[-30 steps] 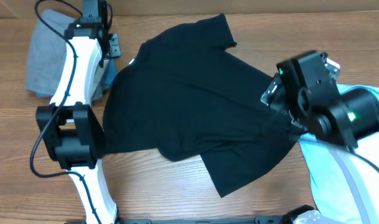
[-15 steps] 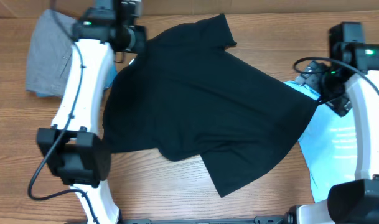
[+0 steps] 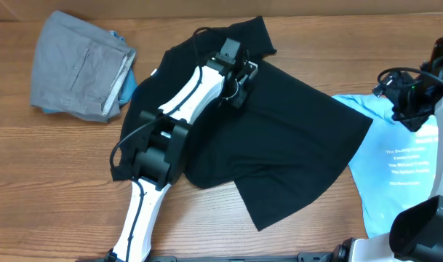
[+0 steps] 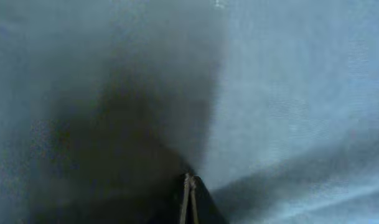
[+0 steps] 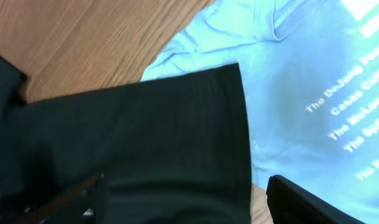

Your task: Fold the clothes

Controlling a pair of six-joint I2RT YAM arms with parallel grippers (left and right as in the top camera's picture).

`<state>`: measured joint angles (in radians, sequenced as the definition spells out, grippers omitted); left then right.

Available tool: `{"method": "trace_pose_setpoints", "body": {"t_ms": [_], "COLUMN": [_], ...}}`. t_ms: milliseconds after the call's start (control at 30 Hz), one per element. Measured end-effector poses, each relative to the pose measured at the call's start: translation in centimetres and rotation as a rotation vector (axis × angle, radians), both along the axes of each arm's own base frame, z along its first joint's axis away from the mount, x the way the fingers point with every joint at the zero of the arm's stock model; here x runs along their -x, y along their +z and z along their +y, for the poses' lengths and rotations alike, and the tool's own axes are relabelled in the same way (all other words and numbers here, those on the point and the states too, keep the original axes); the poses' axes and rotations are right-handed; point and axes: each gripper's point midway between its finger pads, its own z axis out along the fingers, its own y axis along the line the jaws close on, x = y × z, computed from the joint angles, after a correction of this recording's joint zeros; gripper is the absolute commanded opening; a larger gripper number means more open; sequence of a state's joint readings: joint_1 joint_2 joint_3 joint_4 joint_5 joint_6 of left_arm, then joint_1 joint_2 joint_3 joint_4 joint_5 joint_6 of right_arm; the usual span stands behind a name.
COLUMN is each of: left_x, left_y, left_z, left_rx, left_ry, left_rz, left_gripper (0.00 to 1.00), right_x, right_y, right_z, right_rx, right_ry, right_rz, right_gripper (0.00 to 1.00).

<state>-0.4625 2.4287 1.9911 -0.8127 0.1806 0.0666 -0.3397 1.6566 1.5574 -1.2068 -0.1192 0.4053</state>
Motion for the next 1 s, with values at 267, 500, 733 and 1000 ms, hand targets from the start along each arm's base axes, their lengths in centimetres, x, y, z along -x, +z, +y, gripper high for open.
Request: {"method": "trace_pose_setpoints", "body": {"t_ms": [267, 500, 733, 1000], "left_x": [-2.6, -4.0, -4.3, -4.5], "left_y": [-0.2, -0.1, 0.2, 8.6], "left_z": [6.8, 18.2, 20.6, 16.7], "left_rx": [-0.169, -0.203, -0.115, 0.005], "left_ry": [0.236, 0.518, 0.589, 0.534], "left_rz": [-0.036, 0.06, 0.103, -0.015], "left_gripper": [0.04, 0.04, 0.2, 0.46], "right_x": [-0.3, 1.1, 2.4, 2.3], "right_y": [-7.0, -12.9, -15.8, -17.3], "right_z": [0.5, 1.9, 2.9, 4.3], "right_rx": [-0.024, -0.072, -0.105, -0.115], "right_ry": [0.02, 0.038, 0.04, 0.057], "right_rz": [-0.015, -0.023, -0.028, -0.083], "right_gripper": [0.73, 0.61, 0.6, 0.26]}}
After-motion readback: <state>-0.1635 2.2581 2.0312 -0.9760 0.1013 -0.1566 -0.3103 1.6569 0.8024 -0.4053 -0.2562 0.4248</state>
